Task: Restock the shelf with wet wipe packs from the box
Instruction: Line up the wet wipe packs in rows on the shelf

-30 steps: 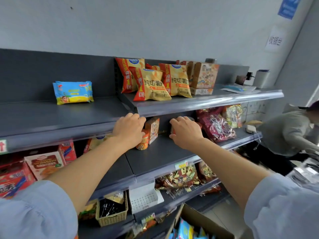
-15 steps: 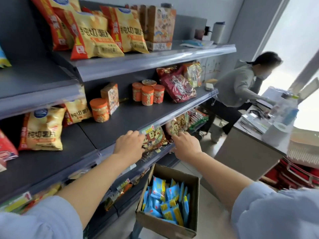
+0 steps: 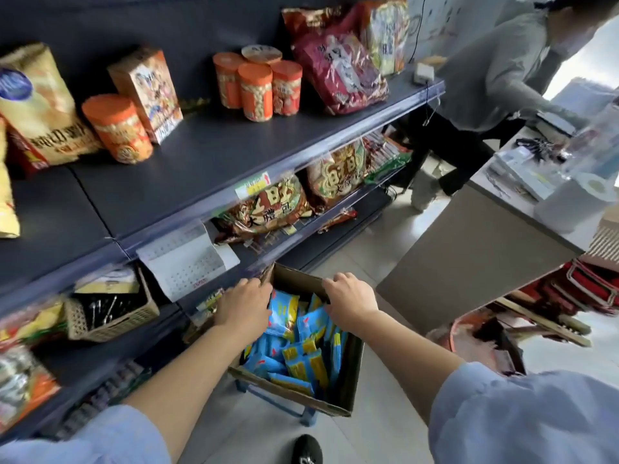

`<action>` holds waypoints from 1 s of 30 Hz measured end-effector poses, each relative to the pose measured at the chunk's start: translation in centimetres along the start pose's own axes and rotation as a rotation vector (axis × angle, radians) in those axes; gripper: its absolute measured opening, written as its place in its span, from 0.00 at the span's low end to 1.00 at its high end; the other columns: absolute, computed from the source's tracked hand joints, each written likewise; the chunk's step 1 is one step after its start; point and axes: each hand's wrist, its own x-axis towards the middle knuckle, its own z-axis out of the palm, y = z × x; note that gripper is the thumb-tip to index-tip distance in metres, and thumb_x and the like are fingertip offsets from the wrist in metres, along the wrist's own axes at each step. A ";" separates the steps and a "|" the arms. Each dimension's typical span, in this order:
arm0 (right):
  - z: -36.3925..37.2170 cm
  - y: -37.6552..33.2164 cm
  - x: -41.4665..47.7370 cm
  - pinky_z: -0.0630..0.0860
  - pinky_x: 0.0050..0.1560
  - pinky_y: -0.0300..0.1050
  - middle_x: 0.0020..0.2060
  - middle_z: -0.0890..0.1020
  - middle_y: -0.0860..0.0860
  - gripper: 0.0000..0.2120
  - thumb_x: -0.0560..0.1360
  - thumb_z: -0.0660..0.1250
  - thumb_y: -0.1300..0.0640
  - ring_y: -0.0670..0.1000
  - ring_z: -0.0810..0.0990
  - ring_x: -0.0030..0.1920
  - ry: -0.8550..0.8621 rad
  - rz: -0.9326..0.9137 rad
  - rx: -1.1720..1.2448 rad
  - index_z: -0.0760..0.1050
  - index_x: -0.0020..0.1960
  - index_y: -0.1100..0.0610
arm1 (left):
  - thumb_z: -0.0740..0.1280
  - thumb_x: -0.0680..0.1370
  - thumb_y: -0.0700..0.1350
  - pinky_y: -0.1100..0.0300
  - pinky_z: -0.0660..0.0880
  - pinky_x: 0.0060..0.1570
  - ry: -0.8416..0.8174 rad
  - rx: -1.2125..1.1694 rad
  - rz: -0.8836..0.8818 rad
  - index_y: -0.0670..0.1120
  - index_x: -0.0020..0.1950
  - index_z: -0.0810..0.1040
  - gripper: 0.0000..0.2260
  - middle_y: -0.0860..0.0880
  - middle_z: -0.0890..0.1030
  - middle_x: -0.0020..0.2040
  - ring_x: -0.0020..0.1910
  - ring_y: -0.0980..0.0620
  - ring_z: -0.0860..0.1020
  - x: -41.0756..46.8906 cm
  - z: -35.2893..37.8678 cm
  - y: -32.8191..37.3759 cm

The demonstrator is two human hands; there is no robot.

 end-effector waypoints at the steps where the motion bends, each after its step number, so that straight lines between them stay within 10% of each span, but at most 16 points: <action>1: 0.9 0.3 0.5 0.69 0.44 0.47 0.56 0.75 0.54 0.13 0.77 0.62 0.56 0.56 0.73 0.58 -0.016 -0.010 0.004 0.71 0.61 0.55 | 0.65 0.77 0.52 0.52 0.74 0.54 -0.020 -0.012 -0.011 0.50 0.61 0.72 0.14 0.49 0.74 0.58 0.60 0.47 0.72 0.6 1.2 0.1; 20: 17.1 0.6 8.4 0.75 0.48 0.51 0.59 0.75 0.54 0.30 0.78 0.62 0.46 0.58 0.75 0.59 -0.340 -0.006 0.191 0.54 0.76 0.47 | 0.68 0.77 0.48 0.50 0.74 0.50 -0.311 -0.347 -0.295 0.42 0.71 0.59 0.28 0.42 0.71 0.65 0.60 0.42 0.74 7.2 17.3 0.4; 30: 18.3 2.8 9.6 0.78 0.51 0.53 0.59 0.74 0.56 0.29 0.73 0.66 0.64 0.59 0.74 0.60 -0.359 0.088 0.126 0.62 0.72 0.53 | 0.64 0.79 0.46 0.56 0.68 0.40 -0.224 -0.686 -0.514 0.45 0.52 0.71 0.06 0.46 0.78 0.52 0.44 0.47 0.74 9.4 17.6 1.3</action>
